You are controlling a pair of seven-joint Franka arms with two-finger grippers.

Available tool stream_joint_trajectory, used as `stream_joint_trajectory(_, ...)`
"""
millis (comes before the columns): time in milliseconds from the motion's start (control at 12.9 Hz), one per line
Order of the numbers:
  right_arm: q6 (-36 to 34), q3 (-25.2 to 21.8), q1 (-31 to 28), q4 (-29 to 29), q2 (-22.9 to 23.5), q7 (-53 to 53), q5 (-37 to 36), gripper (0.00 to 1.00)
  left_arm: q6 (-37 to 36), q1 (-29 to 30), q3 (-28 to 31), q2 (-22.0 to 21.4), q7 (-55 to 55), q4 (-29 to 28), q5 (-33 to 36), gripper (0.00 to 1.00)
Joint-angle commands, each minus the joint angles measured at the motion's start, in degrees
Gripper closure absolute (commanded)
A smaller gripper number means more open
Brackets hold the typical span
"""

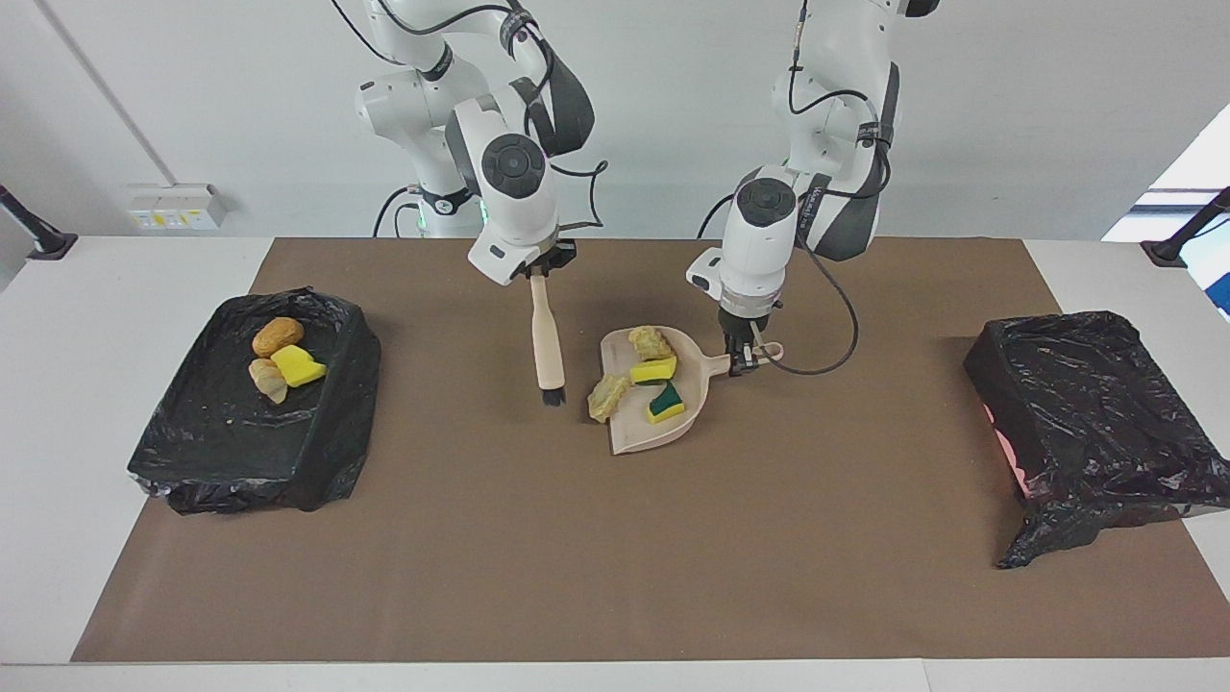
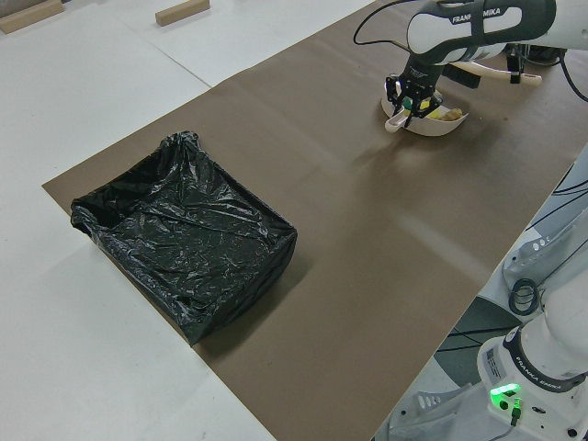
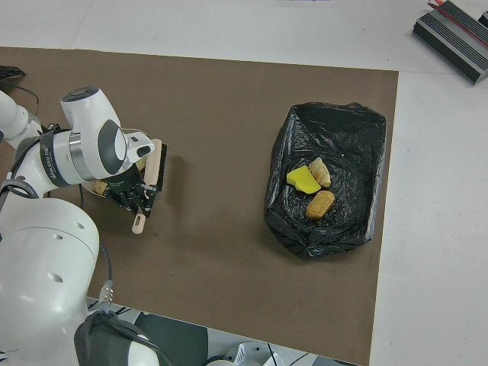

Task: Sweep and dump trash in bin
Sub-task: 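Push the remaining pieces into the dustpan with the right gripper's brush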

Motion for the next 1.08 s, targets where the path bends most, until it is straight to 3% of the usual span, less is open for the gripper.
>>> stream_joint_trajectory(0,2.7,0.3,3.1,-0.7,0.9,2.2,5.5,1.00,0.6,-0.2,0.0,-2.3,-0.8,-3.3,-0.7,1.00)
stream_joint_trajectory(309,4.0,0.3,6.2,1.0,1.1,7.2,11.8,1.00,0.6,0.0,0.0,-2.4,-0.3,-3.3,-0.7,1.00)
stream_joint_trajectory(696,2.6,0.3,7.0,2.7,1.3,7.6,7.6,1.00,1.7,2.4,0.0,-1.7,5.3,-2.5,-0.7,1.00)
stream_joint_trajectory(1005,-5.7,0.3,7.1,5.5,-2.4,10.5,5.2,1.00,0.8,6.6,0.2,-2.7,12.7,-1.2,-0.8,1.00)
